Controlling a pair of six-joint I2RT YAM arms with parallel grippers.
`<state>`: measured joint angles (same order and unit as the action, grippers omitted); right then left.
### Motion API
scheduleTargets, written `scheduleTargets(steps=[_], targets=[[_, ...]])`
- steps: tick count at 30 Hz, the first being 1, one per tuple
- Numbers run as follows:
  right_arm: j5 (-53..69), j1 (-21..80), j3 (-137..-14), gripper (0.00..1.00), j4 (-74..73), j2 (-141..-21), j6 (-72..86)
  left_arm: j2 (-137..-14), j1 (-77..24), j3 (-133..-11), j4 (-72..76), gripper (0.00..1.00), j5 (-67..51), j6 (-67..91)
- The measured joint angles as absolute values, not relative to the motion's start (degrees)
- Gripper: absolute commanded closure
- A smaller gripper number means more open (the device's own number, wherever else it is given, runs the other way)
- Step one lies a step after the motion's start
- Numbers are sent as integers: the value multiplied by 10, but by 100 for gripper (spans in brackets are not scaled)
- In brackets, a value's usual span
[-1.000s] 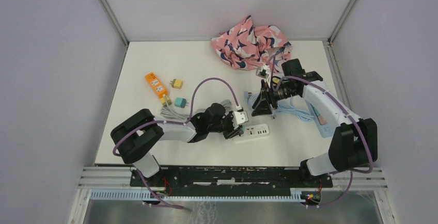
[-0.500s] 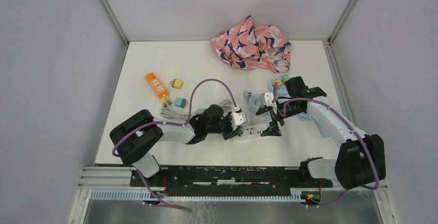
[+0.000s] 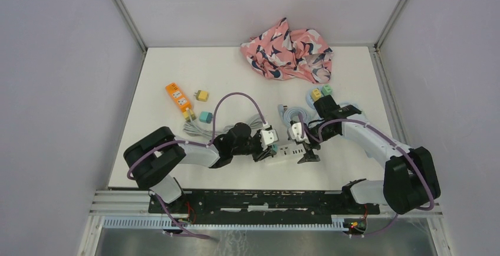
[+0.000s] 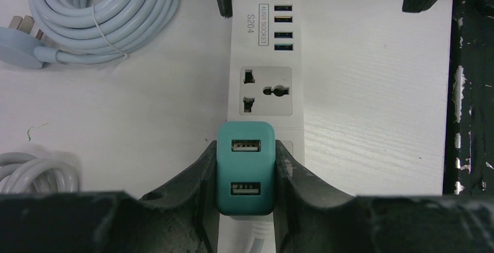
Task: Pull the plug off the socket
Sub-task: Remove the plug from the socket.
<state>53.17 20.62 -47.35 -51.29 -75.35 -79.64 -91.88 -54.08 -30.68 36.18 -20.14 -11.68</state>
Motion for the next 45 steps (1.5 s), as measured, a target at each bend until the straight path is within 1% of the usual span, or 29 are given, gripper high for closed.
scheduleTargets(steps=[6,13,38,45], targets=[[494,240,-470,2,-497,-772,-799,-919,-541,-306,365,97,-201,-115],[474,254,-470,5,-490,-784,-800,-919,-541,-298,380,97,-202,-108],[445,283,-470,12,-503,-806,-804,-919,-541,-286,415,97,-211,-95],[433,287,-470,12,-472,-807,-759,-919,-541,-284,426,97,-214,-93]])
